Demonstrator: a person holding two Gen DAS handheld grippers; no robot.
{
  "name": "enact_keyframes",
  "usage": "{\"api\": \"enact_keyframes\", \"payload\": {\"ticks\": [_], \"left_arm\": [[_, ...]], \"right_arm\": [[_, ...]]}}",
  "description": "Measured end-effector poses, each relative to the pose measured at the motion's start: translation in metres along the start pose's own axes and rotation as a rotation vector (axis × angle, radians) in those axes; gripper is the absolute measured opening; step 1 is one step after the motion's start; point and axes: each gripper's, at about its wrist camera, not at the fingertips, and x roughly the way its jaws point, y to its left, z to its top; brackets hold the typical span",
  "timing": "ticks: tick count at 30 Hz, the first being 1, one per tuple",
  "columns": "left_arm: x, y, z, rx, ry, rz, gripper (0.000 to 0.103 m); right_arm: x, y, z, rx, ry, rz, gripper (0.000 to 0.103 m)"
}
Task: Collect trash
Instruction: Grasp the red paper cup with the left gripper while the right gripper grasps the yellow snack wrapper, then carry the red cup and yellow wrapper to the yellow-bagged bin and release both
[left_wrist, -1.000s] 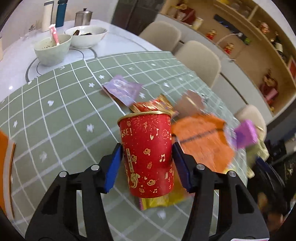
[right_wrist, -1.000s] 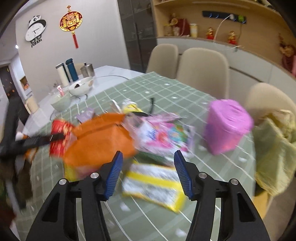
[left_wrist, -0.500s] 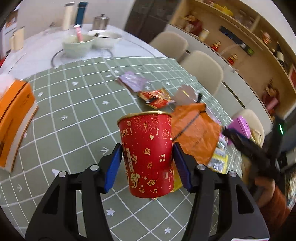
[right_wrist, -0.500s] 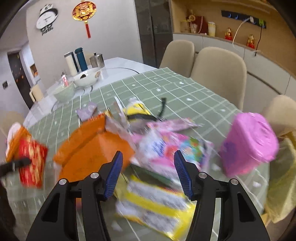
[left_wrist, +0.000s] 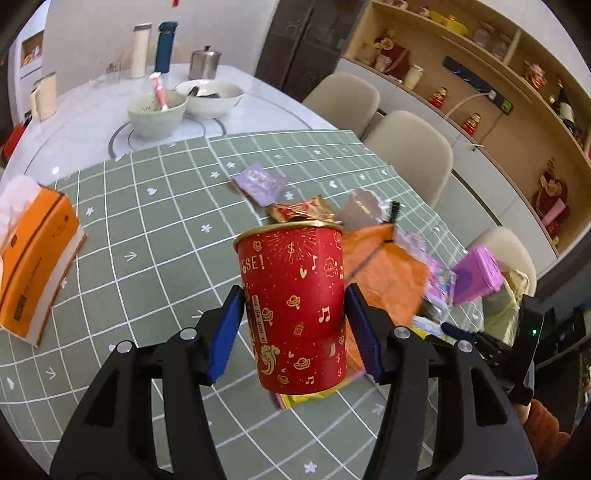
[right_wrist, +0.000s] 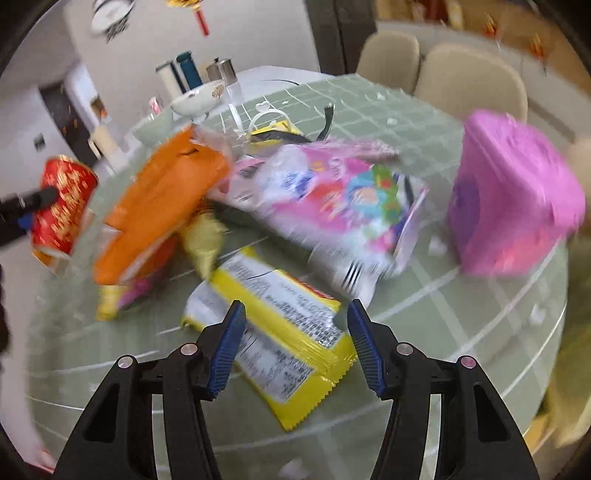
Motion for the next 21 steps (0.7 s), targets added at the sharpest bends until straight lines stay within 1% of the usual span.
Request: {"api": "enact_keyframes", "payload": {"ticks": [2, 3, 4, 6, 7, 9, 12, 15, 16, 17, 18, 19, 20, 21], "left_arm": [[-0.007, -0.005, -0.002, 0.013, 0.008, -0.019, 0.054], [-0.01, -0.007, -0.002, 0.016, 0.014, -0.033, 0.054], [-0.012, -0.009, -0.003, 0.019, 0.022, -0.05, 0.054], [-0.015, -0.012, -0.005, 0.027, 0.037, -0.07, 0.054], [-0.016, -0.014, -0.006, 0.036, 0.04, -0.071, 0.054], [-0.018, -0.016, -0.008, 0.052, 0.042, -0.062, 0.054], [-0.017, -0.016, -0.013, 0.055, 0.054, -0.06, 0.054], [-0.019, -0.017, -0.015, 0.07, 0.058, -0.058, 0.054], [-0.021, -0.017, -0.016, 0.075, 0.057, -0.057, 0.054], [-0.022, -0.018, -0.015, 0.082, 0.056, -0.056, 0.054], [-0.023, -0.018, -0.015, 0.088, 0.054, -0.054, 0.054], [-0.026, -0.021, -0.013, 0.099, 0.048, -0.051, 0.054], [-0.028, -0.024, -0.011, 0.107, 0.04, -0.051, 0.054], [-0.03, -0.026, -0.01, 0.115, 0.032, -0.05, 0.054]], "right_arm": [[-0.011, 0.008, -0.013, 0.03, 0.008, 0.046, 0.054], [-0.018, 0.018, -0.021, 0.024, 0.012, 0.065, 0.054], [-0.024, 0.03, -0.026, -0.001, 0.009, 0.068, 0.054], [-0.035, 0.047, -0.031, -0.076, -0.01, 0.027, 0.054], [-0.038, 0.055, -0.029, -0.124, -0.028, -0.011, 0.054], [-0.038, 0.064, -0.019, -0.184, -0.05, -0.056, 0.054], [-0.021, 0.068, 0.0, -0.216, -0.04, -0.049, 0.054], [0.004, 0.063, 0.009, -0.218, 0.013, -0.052, 0.054], [0.013, 0.061, 0.01, -0.218, 0.042, -0.054, 0.05], [0.018, 0.059, 0.009, -0.215, 0.059, -0.049, 0.035], [0.021, 0.056, 0.006, -0.196, 0.089, -0.015, 0.03], [0.016, 0.054, 0.005, -0.176, 0.088, 0.006, 0.026], [0.006, 0.053, 0.003, -0.168, 0.07, 0.022, 0.017], [-0.005, 0.053, -0.001, -0.171, 0.049, 0.024, 0.017]]}}
